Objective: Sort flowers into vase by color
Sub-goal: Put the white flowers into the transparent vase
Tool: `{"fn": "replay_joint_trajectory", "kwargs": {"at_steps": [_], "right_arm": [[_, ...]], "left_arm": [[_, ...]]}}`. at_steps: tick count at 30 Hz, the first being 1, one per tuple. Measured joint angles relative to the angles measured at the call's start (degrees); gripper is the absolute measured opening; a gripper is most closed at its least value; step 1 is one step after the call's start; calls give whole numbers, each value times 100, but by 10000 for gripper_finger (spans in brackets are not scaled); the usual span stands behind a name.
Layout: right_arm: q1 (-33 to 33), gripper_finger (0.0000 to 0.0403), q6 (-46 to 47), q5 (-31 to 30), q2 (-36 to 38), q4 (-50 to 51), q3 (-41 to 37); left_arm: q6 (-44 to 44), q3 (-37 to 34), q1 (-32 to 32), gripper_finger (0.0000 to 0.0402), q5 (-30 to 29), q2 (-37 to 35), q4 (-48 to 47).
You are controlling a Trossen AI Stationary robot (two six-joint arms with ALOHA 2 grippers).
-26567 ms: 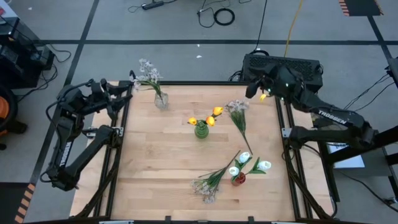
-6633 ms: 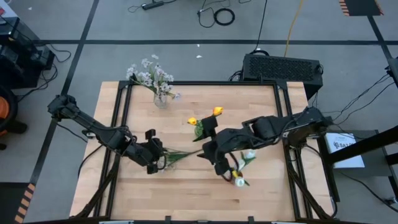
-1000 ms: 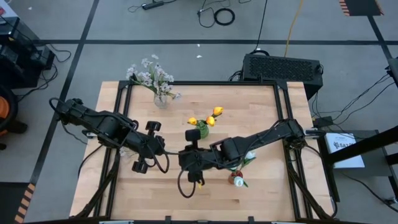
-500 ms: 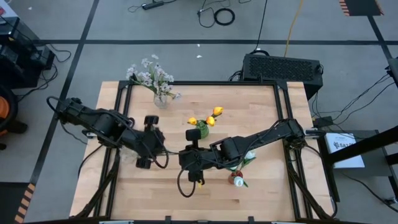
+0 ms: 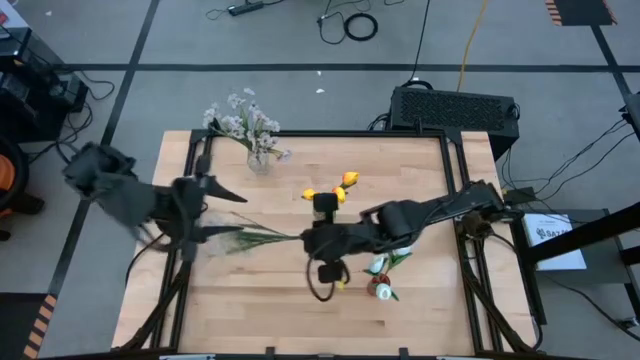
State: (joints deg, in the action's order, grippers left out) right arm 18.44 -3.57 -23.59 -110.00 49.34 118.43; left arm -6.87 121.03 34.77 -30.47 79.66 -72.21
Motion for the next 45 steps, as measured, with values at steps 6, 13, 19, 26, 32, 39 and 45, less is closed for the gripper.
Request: {"fn": "replay_joint_trajectory", "kwargs": {"at_steps": [6,13,19,26,32,39,45], "right_arm": [[-2,0,-11,144,747,344,0],[8,0,147,315,1638,628,-2],[2,0,137,305,2139,591,-2],[9,0,102,306,2713,702,-171],[-50,0,91,326,3726,-31,-1579],[-46,0,-260,454,4927,-3417,-4305],[-48,0,-921,641,4907,-6207,-5767]], "left_arm": [[183,-9,972,242,-1667,-121,62],[21,-496,1609,242,-2792,-117,100],[-693,-1378,1860,242,-3580,-115,107],[-1824,-2401,1986,242,-4296,-118,156],[-2153,-3442,1717,242,-4335,-110,851],[-105,-4290,1143,242,-2829,-101,4192],[1832,-4614,473,242,-2364,-103,6662]]}}
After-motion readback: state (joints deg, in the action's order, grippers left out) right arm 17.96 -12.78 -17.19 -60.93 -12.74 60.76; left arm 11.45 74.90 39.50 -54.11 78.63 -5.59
